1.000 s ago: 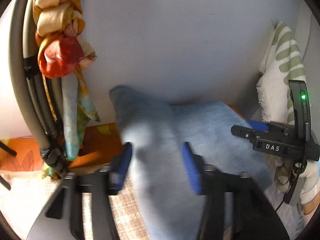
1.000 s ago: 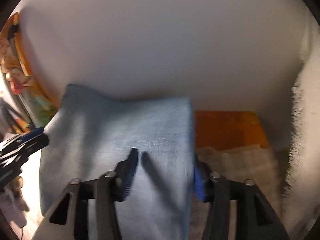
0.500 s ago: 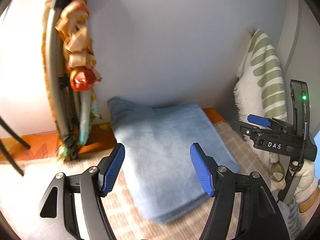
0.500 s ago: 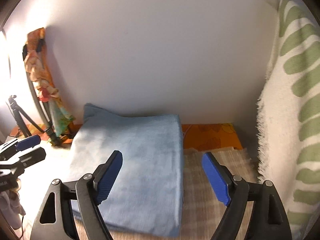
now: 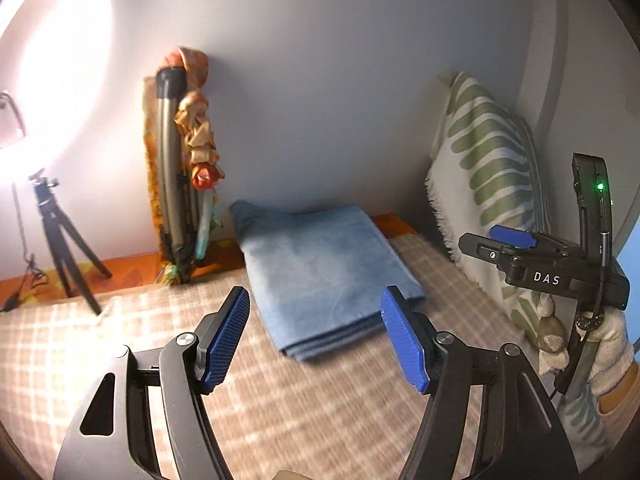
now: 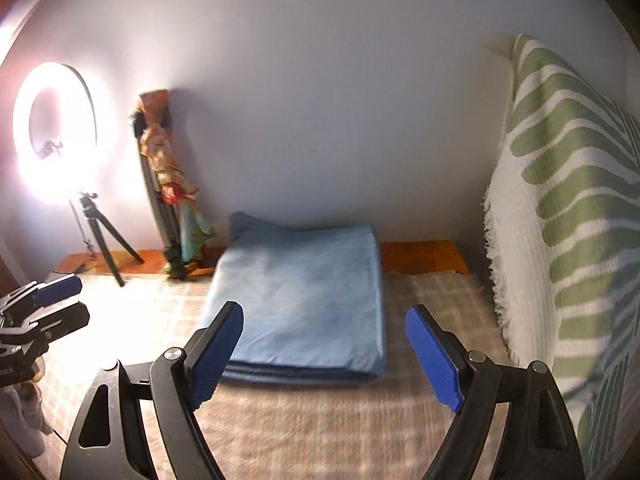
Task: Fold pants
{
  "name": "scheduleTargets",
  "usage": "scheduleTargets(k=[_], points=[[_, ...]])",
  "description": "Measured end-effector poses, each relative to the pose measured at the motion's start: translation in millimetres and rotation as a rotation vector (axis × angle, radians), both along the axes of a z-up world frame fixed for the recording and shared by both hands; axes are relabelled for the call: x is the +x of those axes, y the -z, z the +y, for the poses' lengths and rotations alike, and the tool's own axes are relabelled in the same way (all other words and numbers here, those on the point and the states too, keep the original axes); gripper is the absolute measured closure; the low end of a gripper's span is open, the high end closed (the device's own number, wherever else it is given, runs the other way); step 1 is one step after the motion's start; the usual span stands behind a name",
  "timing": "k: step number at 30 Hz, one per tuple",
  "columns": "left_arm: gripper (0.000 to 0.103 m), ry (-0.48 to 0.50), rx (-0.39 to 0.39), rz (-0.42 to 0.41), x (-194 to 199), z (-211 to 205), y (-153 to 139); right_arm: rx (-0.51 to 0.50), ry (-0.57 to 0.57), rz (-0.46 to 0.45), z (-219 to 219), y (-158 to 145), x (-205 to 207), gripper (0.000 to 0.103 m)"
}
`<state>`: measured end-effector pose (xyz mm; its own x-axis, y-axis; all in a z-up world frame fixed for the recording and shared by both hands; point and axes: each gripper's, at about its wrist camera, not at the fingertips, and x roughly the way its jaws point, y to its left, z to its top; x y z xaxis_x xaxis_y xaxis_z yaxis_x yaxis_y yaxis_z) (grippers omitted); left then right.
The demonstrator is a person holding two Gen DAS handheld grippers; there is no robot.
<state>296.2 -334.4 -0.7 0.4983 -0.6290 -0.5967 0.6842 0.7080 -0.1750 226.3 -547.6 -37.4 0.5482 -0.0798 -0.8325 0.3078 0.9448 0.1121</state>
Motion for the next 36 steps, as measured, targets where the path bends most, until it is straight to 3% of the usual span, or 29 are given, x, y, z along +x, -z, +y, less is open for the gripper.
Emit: scheduleTargets(k=[5,10,13,19,32,36], points=[[0.025,-0.032,0.002,-0.049,-38,23,-14,0.023,-0.006,-0.017,24,-18,-35,0.017],[0.022,-0.054,0.036,-0.118,-76,42,-20,0.012,-0.022,-0.033,52,-32,-73,0.016],[0.02,-0.061,0.023,-0.131,-98,58,-23,0.009,-0.013,-0.056,68,-40,-96,0.0],[0.018,-0.078,0.001,-0.131,-127,80,-23,-0.02,-0.018,-0.077,98,-50,-120,0.0],[0.017,-0.138,-0.008,-0.123,-150,110,1,-0.037,0.003,-0.079,137,-42,-153,0.0],[0.017,-0.139,-0.01,-0.093,-148,112,11,-0.088,-0.012,-0.067,147,-37,-156,0.0]])
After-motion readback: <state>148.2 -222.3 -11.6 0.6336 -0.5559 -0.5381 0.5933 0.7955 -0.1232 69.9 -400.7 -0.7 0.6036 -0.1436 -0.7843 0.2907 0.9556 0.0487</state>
